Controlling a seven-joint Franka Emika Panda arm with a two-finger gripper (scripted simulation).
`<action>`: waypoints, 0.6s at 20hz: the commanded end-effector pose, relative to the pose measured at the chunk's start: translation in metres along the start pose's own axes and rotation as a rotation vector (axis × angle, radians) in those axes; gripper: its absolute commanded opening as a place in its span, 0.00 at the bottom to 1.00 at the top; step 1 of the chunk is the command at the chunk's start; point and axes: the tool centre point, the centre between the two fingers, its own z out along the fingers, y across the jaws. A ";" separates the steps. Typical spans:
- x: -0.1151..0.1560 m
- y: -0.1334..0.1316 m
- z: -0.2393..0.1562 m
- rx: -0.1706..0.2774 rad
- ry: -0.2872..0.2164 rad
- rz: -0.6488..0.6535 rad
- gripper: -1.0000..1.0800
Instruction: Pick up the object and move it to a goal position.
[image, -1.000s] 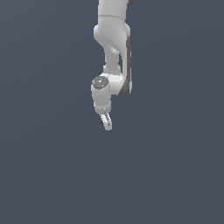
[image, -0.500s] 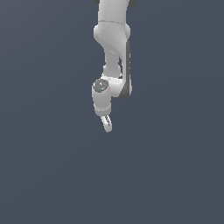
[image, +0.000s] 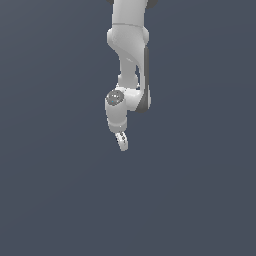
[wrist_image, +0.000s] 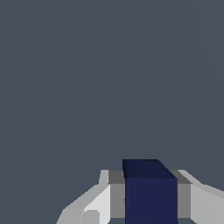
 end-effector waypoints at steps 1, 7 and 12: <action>-0.002 0.000 -0.003 0.000 0.000 0.000 0.00; -0.012 -0.002 -0.022 0.001 -0.001 0.000 0.00; -0.028 -0.003 -0.050 0.001 -0.001 0.000 0.00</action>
